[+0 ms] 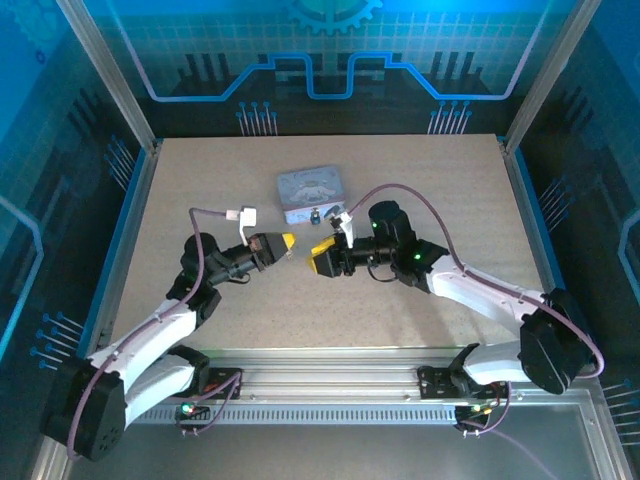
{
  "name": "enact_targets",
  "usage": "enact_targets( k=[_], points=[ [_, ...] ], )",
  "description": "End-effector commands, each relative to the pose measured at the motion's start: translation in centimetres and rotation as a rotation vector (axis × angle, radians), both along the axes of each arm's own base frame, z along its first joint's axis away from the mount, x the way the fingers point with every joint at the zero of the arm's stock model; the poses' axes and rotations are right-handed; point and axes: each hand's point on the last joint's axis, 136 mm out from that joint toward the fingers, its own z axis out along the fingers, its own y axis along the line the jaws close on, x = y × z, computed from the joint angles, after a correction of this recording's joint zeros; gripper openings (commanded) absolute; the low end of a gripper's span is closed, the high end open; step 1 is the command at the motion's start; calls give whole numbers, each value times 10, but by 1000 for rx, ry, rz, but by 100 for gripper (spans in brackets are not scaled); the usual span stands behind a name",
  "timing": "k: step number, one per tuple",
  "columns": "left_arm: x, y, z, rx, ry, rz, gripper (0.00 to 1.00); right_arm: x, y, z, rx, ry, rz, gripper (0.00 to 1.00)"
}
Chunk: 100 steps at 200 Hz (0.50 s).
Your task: Unlock the padlock with the key
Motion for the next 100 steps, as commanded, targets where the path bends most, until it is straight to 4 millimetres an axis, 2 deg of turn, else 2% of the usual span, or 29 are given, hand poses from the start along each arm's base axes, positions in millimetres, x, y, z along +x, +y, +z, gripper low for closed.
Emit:
enact_targets(
  k=[1, 39, 59, 65, 100],
  points=[
    [-19, -12, 35, 12, -247, -124, 0, -21, 3, 28, 99, 40, 93, 43],
    [-29, -21, 45, -25, -300, -222, 0, -28, 7, 47, 161, 63, 136, 43],
    [-33, -25, 49, -49, -312, -247, 0, -31, 9, 39, 136, 80, 141, 43],
    [-34, -26, 50, -54, -315, -254, 0, -29, 12, 49, 146, 61, 141, 43],
    [-39, -33, 51, -64, -312, -293, 0, -27, 19, 44, 140, 77, 147, 38]
  ],
)
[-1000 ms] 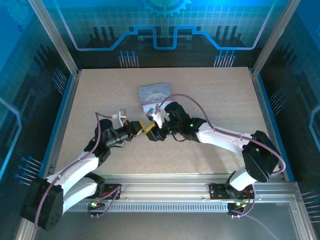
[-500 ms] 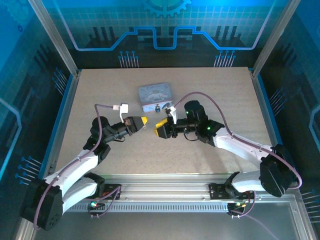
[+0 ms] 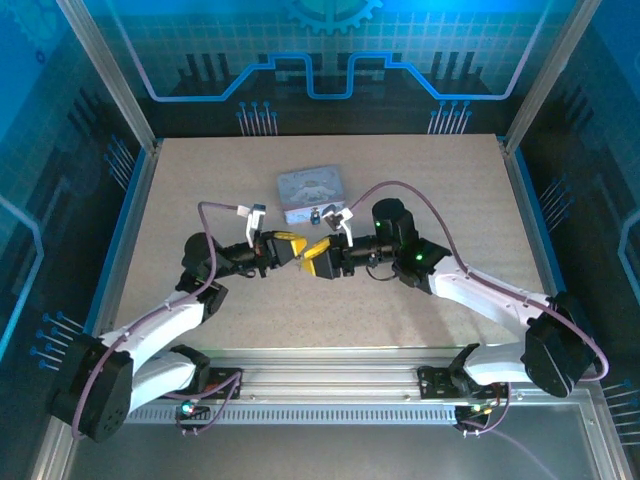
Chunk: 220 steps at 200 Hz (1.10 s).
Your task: Unlock the padlock with the key
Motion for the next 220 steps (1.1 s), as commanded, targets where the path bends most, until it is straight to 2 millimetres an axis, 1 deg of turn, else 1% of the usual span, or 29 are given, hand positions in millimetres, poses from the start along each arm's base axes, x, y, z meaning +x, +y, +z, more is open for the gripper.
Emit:
enact_targets(
  k=[1, 29, 59, 79, 81, 91, 99, 101, 105, 120, 142, 172, 187, 200, 220],
  points=[
    [-11, -6, 24, -33, -97, -61, 0, -3, 9, 11, 26, -6, 32, 37],
    [-13, -10, 23, -30, -88, -76, 0, -3, 13, 13, 36, -9, 44, 17],
    [-13, -10, 24, -33, -89, -76, 0, -3, 15, 5, 24, -7, 50, 0],
    [-13, -11, 27, -39, -83, -79, 0, -4, 14, -1, 18, -4, 51, 0],
    [-13, -11, 28, -40, -82, -78, 0, -3, 15, 3, 31, -20, 50, 0],
    [-11, -10, 29, -43, -75, -68, 0, -2, 14, 3, 40, -29, 39, 0],
    [-8, -8, 28, -45, -61, -43, 0, 1, 14, 9, 56, -43, 19, 0],
    [-7, -8, 28, -44, -55, -38, 5, 0, 12, 2, 48, -33, 16, 0],
    [-7, -7, 27, -42, -47, -28, 15, 2, 11, 0, 49, -29, 3, 0],
    [-4, -4, 24, -27, -18, 1, 38, 8, 6, 0, 66, -20, -37, 0],
    [-2, 3, 19, -7, 10, 55, 51, 11, 2, 1, 85, -10, -55, 0],
    [-6, 12, 10, -1, 31, 86, 54, 15, 0, 1, 89, -2, -72, 0],
    [-9, 14, 1, 2, 44, 91, 54, 16, -1, 3, 104, 3, -78, 0],
    [-12, 16, -8, 8, 57, 91, 51, 16, -2, 4, 112, 6, -79, 0],
    [-15, 17, -17, 6, 82, 82, 44, 16, -3, 3, 112, 9, -78, 0]
  ],
)
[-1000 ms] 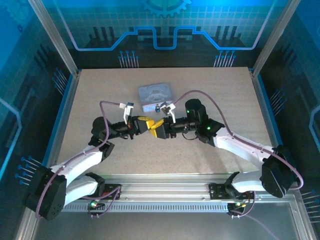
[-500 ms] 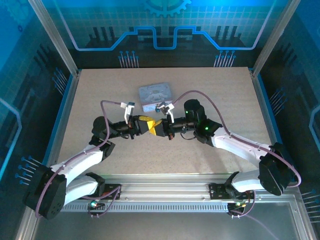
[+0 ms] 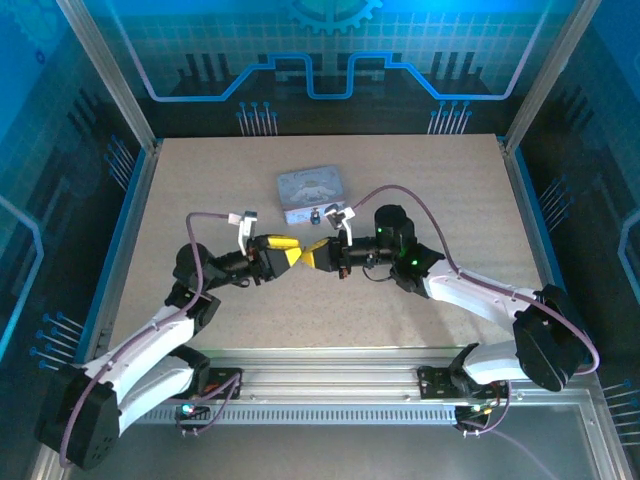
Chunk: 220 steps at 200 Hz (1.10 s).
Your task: Unlock the padlock with the key
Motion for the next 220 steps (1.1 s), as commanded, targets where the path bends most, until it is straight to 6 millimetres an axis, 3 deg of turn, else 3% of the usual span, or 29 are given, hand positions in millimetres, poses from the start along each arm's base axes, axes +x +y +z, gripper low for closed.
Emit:
enact_targets(
  k=[1, 57, 155, 220],
  points=[
    [-2, 4, -14, 11, 18, 10, 43, 1, -5, 12, 42, -25, -13, 0],
    [-3, 5, -20, 5, 30, 0, 23, -1, -8, 18, 60, -33, -3, 0],
    [0, -3, -13, -67, 30, -72, 16, -3, -5, 20, 70, -26, 27, 0],
    [-2, -4, -19, -66, 49, -88, 1, 2, -2, 18, 61, -12, 23, 0]
  ],
)
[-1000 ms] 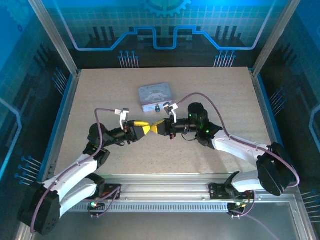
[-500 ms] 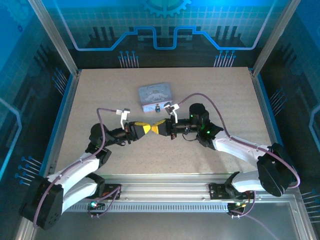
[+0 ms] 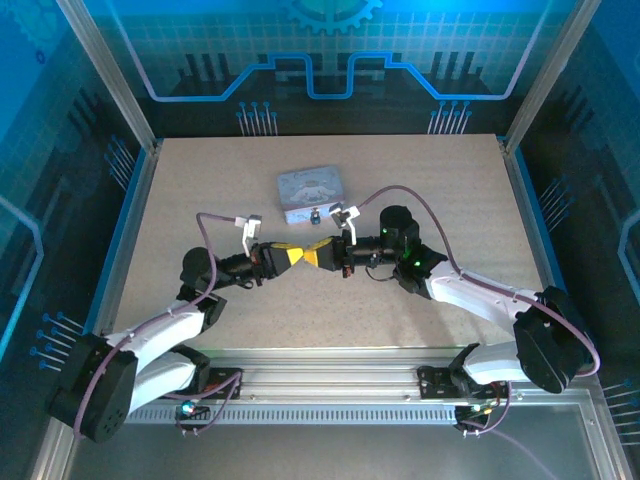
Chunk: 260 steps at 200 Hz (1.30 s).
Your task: Unlock the padlock with the key
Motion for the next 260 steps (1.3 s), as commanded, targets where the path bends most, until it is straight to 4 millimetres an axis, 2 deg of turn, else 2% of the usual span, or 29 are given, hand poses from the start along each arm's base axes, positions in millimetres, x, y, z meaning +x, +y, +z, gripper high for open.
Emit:
enact_targets(
  k=[1, 54, 61, 85, 121, 148, 193, 215, 260],
  points=[
    [-6, 1, -1, -5, -19, -22, 0, 2, 3, 14, 33, -28, 19, 0],
    [2, 3, -7, -7, 7, 21, 0, 13, 4, 6, -10, 19, -36, 0],
    [4, 3, -9, -7, 17, 30, 0, 15, 4, 4, -16, 27, -46, 5],
    [12, 4, -14, -10, 57, 57, 0, 19, 3, 0, -36, 50, -70, 14],
    [20, 5, -24, -8, 106, 81, 0, 24, 2, -4, -50, 78, -88, 24],
    [22, 5, -29, -6, 126, 86, 0, 28, 1, -7, -59, 98, -103, 25],
    [20, 3, -31, 2, 138, 67, 0, 35, -3, -10, -75, 125, -127, 36],
    [19, 1, -30, 4, 139, 53, 0, 37, -5, -11, -86, 132, -124, 37],
    [17, -2, -29, 0, 141, 17, 0, 35, -4, -13, -91, 144, -99, 31]
  ],
)
